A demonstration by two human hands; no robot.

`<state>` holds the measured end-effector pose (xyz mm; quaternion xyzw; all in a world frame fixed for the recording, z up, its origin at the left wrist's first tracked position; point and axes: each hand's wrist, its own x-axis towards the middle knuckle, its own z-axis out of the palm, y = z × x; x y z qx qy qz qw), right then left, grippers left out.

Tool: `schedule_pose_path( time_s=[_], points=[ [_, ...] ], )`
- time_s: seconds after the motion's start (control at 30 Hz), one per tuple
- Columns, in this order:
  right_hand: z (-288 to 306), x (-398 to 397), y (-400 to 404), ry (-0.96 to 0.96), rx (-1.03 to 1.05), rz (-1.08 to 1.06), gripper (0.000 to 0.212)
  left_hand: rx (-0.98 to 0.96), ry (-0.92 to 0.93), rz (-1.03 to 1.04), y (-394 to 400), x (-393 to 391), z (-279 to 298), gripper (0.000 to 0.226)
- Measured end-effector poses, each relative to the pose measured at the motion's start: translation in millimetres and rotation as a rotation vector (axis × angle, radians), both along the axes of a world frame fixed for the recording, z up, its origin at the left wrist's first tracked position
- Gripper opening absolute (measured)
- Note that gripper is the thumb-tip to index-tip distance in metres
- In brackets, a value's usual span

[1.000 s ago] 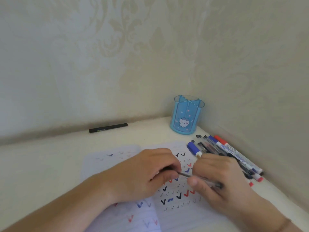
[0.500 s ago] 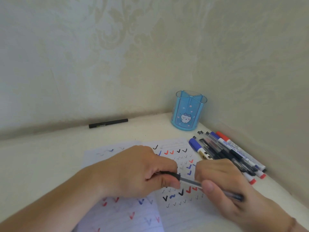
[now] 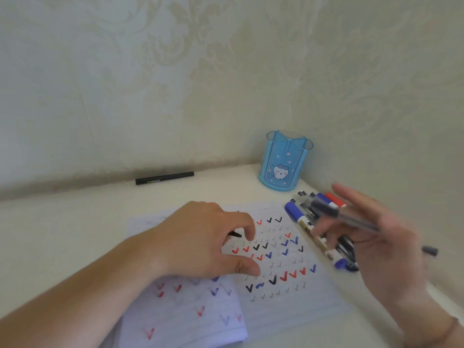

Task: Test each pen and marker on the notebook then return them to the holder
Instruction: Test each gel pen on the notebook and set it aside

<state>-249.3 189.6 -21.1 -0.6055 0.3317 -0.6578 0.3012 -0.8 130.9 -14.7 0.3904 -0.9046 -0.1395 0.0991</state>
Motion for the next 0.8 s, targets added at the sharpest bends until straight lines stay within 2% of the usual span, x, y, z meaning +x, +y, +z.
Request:
schedule_pose_path(
  time_s=[0.03,0.1,0.2,0.3,0.33,0.47,0.57,0.67,0.8],
  points=[
    [2,-4,5,-0.064,0.065,0.024,0.036,-0.012,-0.058,0.015,-2,1,0,0.053],
    [14,-14,-6,-0.024,0.108,-0.109,0.030,0.003,-0.130,0.028,-5,4,2,0.054],
    [15,-12,-3,0.011,0.283,-0.063,0.048,0.037,-0.160,0.033,-8,8,5,0.051],
    [14,-6,11,0.181,0.473,0.061,0.059,0.082,-0.164,0.007,-10,8,4,0.045],
    [8,-1,17,0.223,0.501,0.036,0.058,0.092,-0.159,-0.004,-10,8,3,0.044],
    [-18,3,22,0.108,0.529,-0.147,0.031,0.105,-0.063,-0.048,-10,7,1,0.034],
    [-24,3,20,0.187,0.534,-0.238,0.041,0.172,0.000,-0.121,-7,5,0,0.022],
    [-27,2,19,0.310,0.494,-0.355,0.045,0.224,0.039,-0.185,-4,4,-1,0.025],
    [-28,4,16,0.401,0.472,-0.406,0.043,0.134,0.029,-0.238,-5,6,-3,0.026]
  ],
)
